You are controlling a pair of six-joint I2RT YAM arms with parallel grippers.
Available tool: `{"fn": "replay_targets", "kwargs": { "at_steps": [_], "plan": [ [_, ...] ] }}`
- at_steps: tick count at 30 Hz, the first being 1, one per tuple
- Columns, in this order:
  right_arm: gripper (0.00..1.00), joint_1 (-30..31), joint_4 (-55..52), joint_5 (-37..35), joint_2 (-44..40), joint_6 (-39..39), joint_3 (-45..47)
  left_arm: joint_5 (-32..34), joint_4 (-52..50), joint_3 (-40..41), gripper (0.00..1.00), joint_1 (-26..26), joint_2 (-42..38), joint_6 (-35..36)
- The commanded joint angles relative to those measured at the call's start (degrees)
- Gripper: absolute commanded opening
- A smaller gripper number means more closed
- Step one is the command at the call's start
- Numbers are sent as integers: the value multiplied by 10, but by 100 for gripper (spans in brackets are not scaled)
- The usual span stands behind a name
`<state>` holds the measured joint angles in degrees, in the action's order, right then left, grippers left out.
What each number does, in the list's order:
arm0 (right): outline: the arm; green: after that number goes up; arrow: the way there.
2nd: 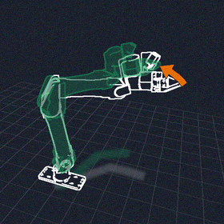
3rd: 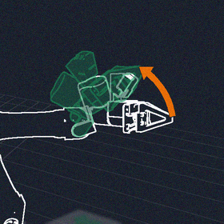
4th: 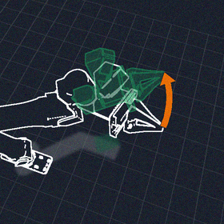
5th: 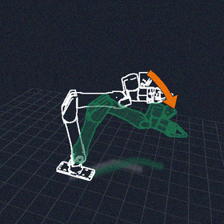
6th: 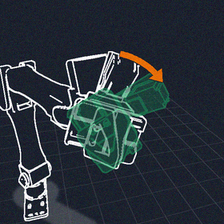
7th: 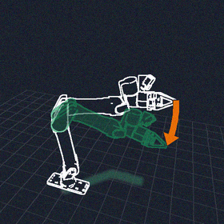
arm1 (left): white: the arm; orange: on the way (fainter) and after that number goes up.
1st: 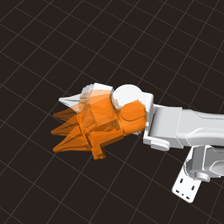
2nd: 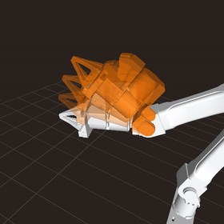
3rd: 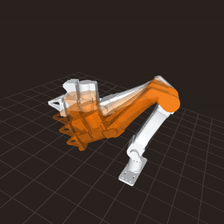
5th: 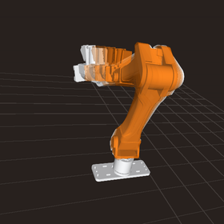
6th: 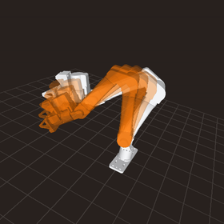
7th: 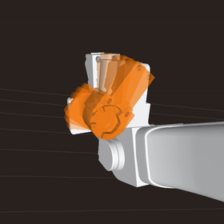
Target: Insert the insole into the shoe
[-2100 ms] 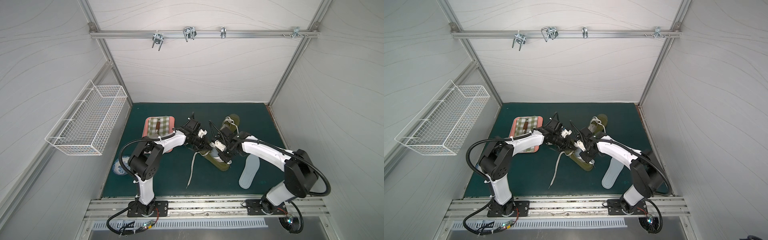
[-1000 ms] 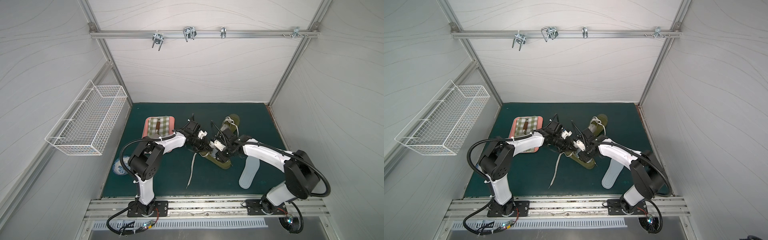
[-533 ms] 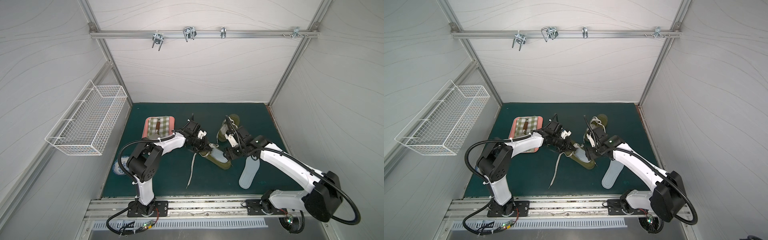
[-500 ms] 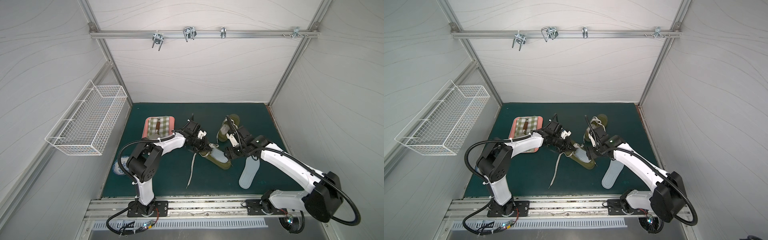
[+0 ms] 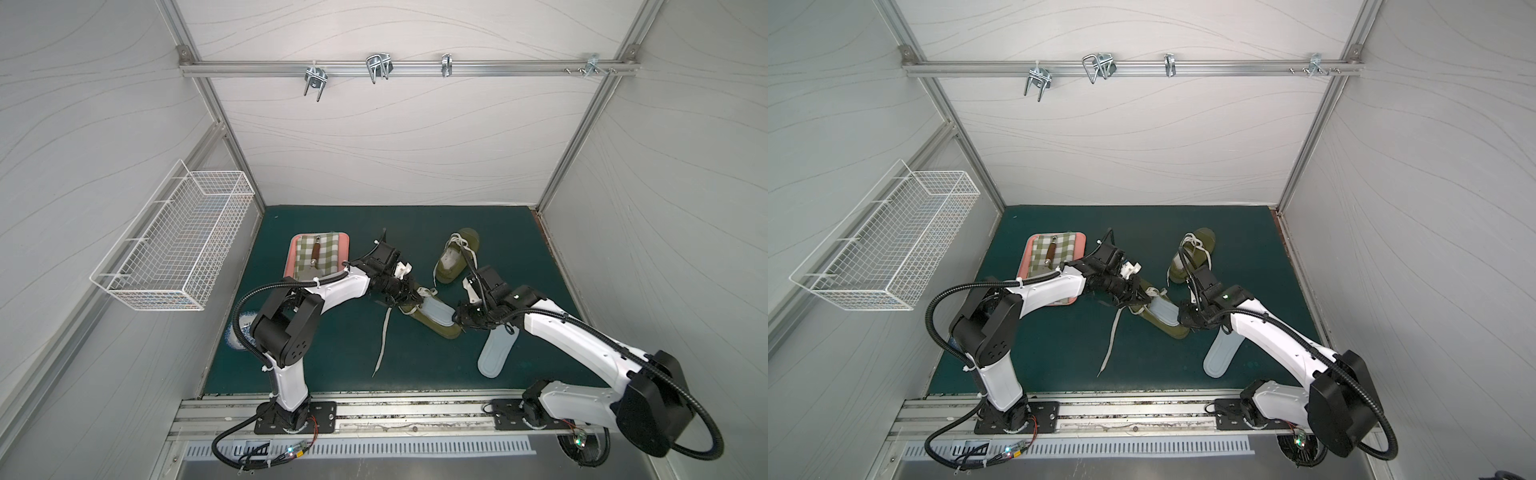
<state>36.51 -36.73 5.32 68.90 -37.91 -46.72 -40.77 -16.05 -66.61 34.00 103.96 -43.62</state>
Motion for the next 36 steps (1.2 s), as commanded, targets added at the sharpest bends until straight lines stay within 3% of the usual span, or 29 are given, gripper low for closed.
{"fn": "replay_targets", "kwargs": {
  "at_steps": [1,6,11,19,36],
  "plan": [
    [35,-8,43,26,-7,-39,23,2,7,-2,0,6,-15,-10],
    [27,-17,96,63,-1,-62,41,1,8,-2,0,9,-14,-12],
    [25,-25,124,85,3,-79,49,3,9,-1,0,13,-15,-14],
    [9,-43,200,119,13,-107,93,3,19,3,0,19,-11,-20],
    [6,-16,242,117,70,-101,52,-6,44,7,0,24,-8,-36]
  ]
}}
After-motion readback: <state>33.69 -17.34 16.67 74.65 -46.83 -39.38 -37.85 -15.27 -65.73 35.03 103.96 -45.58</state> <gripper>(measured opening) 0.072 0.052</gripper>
